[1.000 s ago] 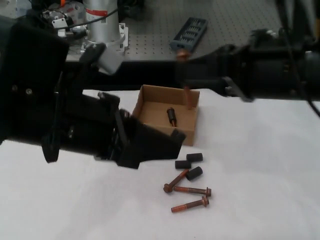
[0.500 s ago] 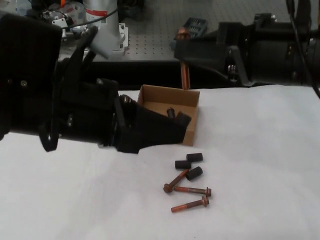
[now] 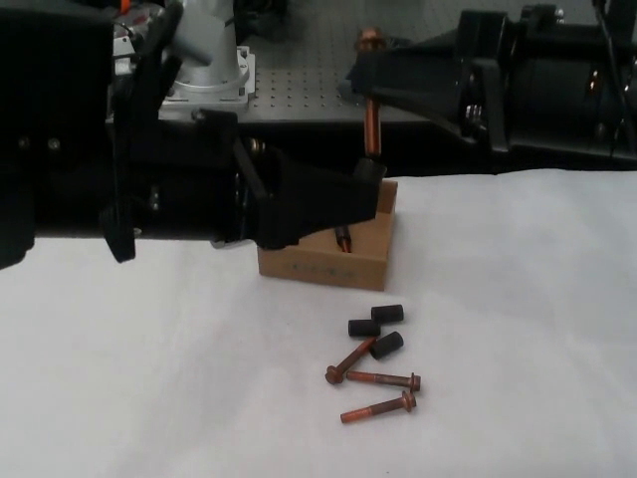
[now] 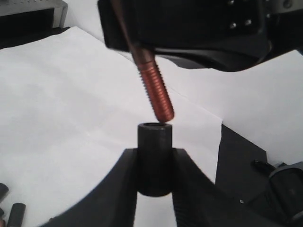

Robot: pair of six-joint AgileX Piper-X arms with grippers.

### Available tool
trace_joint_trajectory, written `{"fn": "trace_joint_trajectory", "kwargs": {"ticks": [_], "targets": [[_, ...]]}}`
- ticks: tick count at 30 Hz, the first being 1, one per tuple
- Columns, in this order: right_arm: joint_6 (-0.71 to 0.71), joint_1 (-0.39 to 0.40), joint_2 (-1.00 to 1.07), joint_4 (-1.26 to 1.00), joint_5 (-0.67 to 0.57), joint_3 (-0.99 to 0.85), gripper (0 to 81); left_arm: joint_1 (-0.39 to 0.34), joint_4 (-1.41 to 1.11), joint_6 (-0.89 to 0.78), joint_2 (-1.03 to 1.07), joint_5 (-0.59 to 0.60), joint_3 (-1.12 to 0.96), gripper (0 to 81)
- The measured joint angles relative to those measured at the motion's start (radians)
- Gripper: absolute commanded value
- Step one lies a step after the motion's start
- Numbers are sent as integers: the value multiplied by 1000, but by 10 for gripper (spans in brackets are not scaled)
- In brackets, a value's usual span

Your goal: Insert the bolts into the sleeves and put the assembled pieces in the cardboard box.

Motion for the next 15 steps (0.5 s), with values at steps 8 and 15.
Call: {"fn": "trace_joint_trajectory", "kwargs": {"ticks": [8, 15], "targets": [[4, 0, 0, -9, 0, 0, 19, 0, -33, -41, 0, -23, 5, 6], [5, 0, 0, -13, 0, 0, 19, 0, -48, -65, 0, -28, 5, 6]]}}
